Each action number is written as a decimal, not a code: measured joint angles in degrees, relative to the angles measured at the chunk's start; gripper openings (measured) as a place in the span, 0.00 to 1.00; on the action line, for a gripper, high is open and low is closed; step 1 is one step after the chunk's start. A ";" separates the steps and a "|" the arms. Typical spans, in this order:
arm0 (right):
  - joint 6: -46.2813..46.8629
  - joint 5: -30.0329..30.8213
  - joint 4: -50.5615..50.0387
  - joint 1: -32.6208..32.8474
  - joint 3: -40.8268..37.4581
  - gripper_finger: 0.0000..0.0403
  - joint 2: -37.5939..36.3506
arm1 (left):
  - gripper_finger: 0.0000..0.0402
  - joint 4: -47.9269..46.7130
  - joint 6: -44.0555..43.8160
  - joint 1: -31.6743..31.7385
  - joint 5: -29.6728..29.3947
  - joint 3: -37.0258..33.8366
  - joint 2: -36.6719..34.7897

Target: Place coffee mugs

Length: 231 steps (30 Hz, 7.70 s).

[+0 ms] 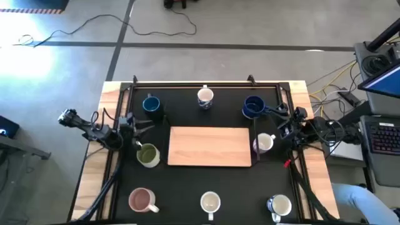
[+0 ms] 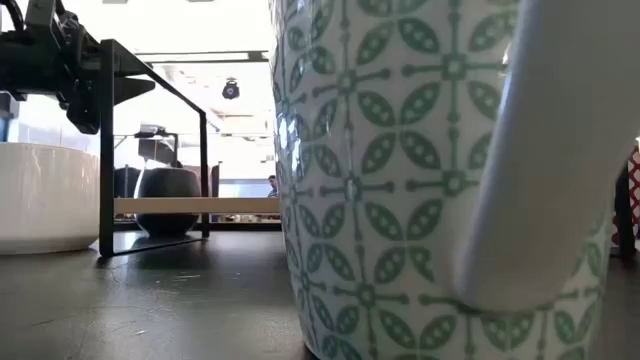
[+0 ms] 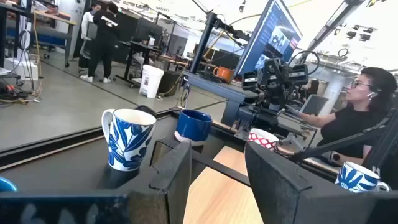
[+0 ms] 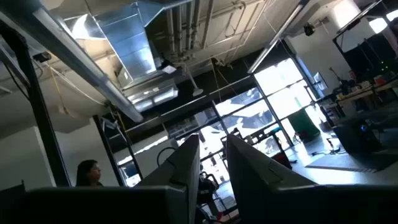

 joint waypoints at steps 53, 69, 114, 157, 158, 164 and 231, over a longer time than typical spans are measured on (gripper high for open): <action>0.00 0.01 -0.01 -0.01 -0.02 0.17 0.00 | 0.34 -0.01 0.00 0.00 -0.01 0.00 0.00; 0.00 0.01 0.01 -0.01 -0.01 0.17 0.00 | 0.34 0.00 0.00 0.00 0.00 -0.02 0.02; 0.00 0.02 -0.01 0.00 0.00 0.17 0.01 | 0.34 -0.02 -0.01 0.00 -0.02 0.00 0.01; 0.00 0.00 0.00 -0.02 0.00 0.17 0.00 | 0.34 0.88 2.38 0.07 -0.15 -0.02 0.00; 0.00 0.01 -0.01 -0.02 -0.01 0.17 0.01 | 0.34 1.64 2.14 0.07 -0.13 -0.02 0.00; 0.00 0.01 0.01 0.00 -0.01 0.17 0.01 | 0.34 8.76 2.12 0.11 1.64 -0.02 0.00; 0.00 0.01 0.00 -0.01 -0.01 0.17 0.01 | 0.34 -49.71 -18.15 38.34 15.53 37.30 53.58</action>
